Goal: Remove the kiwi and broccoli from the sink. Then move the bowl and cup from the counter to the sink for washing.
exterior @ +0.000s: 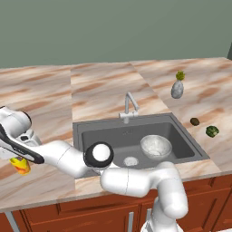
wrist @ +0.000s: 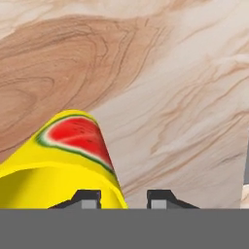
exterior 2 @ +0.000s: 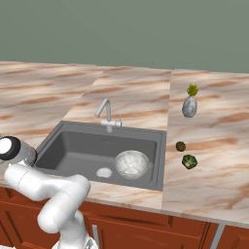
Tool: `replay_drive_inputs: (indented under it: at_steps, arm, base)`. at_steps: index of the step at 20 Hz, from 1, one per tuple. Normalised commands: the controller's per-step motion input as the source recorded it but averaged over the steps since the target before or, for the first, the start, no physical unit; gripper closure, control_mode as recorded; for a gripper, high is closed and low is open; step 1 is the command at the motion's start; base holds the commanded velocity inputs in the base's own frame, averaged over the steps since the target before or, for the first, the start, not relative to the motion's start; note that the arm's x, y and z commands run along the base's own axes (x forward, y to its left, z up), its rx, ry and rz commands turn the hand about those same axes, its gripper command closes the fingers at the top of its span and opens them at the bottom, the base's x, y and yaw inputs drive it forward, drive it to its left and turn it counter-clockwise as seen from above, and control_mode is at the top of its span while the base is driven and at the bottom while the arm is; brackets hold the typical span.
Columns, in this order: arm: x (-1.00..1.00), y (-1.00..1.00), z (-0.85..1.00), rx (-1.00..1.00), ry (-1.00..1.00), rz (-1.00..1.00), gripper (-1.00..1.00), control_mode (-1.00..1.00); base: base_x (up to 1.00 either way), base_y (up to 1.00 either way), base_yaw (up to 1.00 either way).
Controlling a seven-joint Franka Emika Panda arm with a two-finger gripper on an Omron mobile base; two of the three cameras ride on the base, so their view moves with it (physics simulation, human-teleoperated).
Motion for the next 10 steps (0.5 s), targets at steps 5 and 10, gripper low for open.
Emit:
replay_drive_inputs:
  at_steps: [5,10]
  arm:
    - [-0.15,-0.16,0.00,0.00,0.02,-0.01,1.00,-1.00]
    - [-0.15,-0.21,0.00,0.00,0.03,-0.02,1.00,-1.00]
  base:
    - [0.00,0.00,0.00]
    - [0.00,0.00,0.00]
